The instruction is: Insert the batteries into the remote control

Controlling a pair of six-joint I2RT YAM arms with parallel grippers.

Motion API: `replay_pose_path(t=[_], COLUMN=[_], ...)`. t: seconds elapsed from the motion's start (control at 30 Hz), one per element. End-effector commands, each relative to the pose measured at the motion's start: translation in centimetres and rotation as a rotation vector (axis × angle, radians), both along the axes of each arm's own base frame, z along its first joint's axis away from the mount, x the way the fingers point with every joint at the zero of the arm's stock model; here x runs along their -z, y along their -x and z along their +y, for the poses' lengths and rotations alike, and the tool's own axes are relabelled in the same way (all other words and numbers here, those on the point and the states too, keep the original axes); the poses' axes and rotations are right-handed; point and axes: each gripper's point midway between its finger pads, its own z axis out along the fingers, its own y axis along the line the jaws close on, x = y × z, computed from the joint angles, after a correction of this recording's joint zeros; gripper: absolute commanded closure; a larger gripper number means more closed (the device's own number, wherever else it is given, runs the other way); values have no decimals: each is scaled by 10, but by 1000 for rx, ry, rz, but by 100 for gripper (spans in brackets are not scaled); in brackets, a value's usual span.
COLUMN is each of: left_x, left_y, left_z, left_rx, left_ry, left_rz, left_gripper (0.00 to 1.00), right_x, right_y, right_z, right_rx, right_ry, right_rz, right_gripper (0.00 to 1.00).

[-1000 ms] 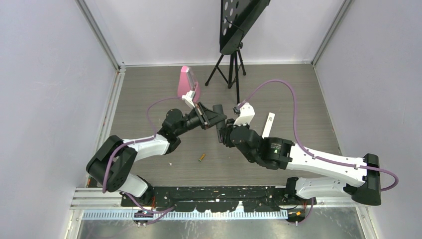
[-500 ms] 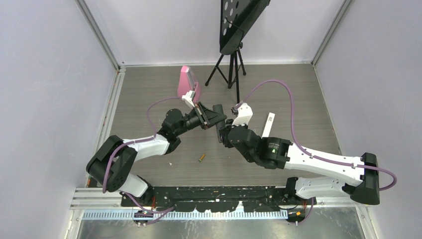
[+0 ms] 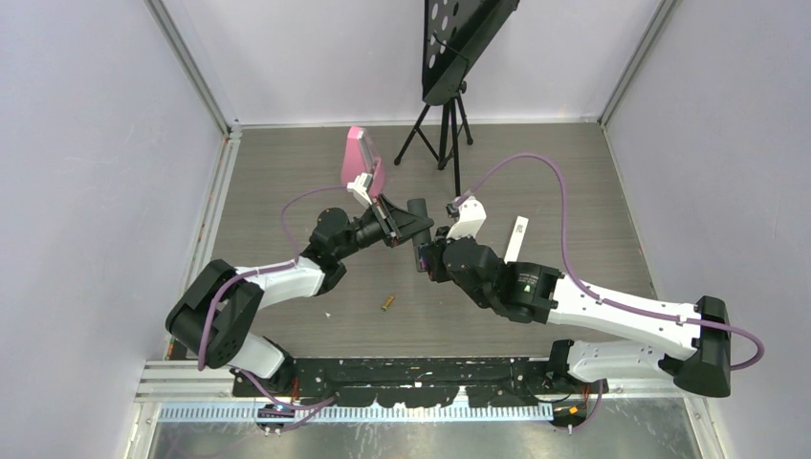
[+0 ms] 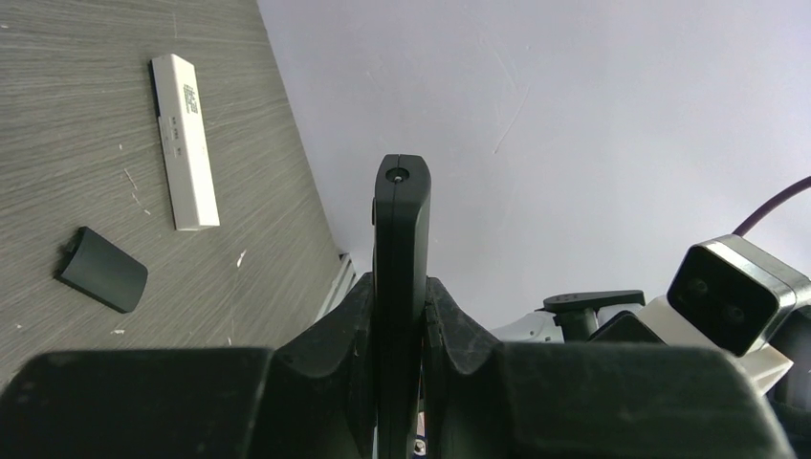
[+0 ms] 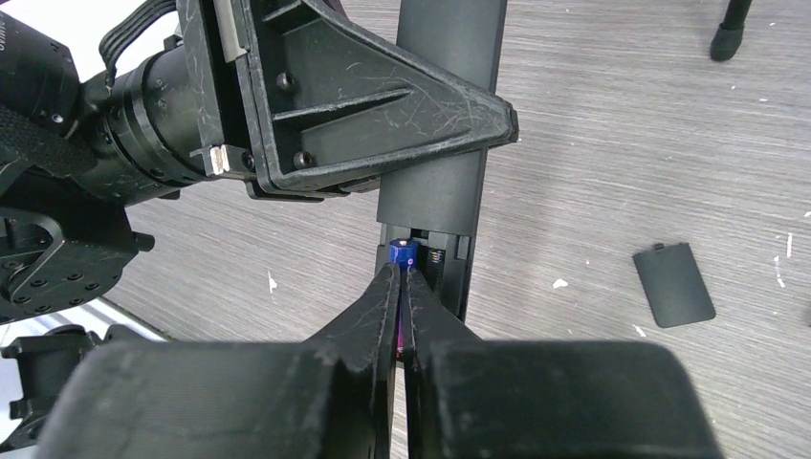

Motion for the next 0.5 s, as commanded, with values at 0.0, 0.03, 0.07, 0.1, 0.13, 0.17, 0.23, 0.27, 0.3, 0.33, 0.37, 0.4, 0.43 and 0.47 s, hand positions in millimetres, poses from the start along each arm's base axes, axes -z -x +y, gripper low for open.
replay_pose_path(t=[0.0, 0.03, 0.07, 0.1, 0.13, 0.17, 0.23, 0.27, 0.3, 0.33, 0.37, 0.4, 0.43, 0.47], left_x=[-62, -64, -64, -64, -65, -65, -67, -67, -68, -69, -70, -71, -72, -73], left_y=[9, 10, 10, 10, 11, 11, 11, 11, 12, 12, 13, 13, 13, 13], left_z=[3, 3, 3, 3, 3, 3, 3, 3, 4, 4, 4, 4, 4, 4], left_rx=[18, 20, 21, 22, 23, 23, 24, 25, 25, 26, 27, 28, 29, 30], left_ry=[144, 147, 147, 148, 150, 150, 154, 155, 156, 158, 159, 162, 164, 165], left_rz=[-115, -115, -115, -115, -114, -115, -115, -115, -116, -118, -119, -121, -123, -123], left_gripper=[100, 100, 100, 100, 100, 100, 100, 100, 100, 100, 100, 100, 100, 100], right_x=[14, 15, 16, 17, 18, 18, 20, 21, 22, 23, 25, 27, 28, 30], right_y=[11, 11, 10, 9, 8, 7, 7, 7, 7, 7, 8, 9, 10, 11], right_z=[11, 10, 9, 7, 6, 5, 5, 5, 6, 6, 6, 7, 7, 8], right_rx=[-53, -46, -37, -22, -13, -5, -2, -3, -5, -8, -12, -17, -23, -32], right_ry=[-45, -45, -45, -39, -32, -26, -22, -20, -16, -14, -10, -7, -6, -2], right_rz=[57, 59, 59, 59, 59, 59, 61, 63, 65, 67, 70, 74, 79, 83], right_gripper=[90, 87, 85, 84, 82, 82, 82, 83, 84, 85, 85, 87, 88, 89])
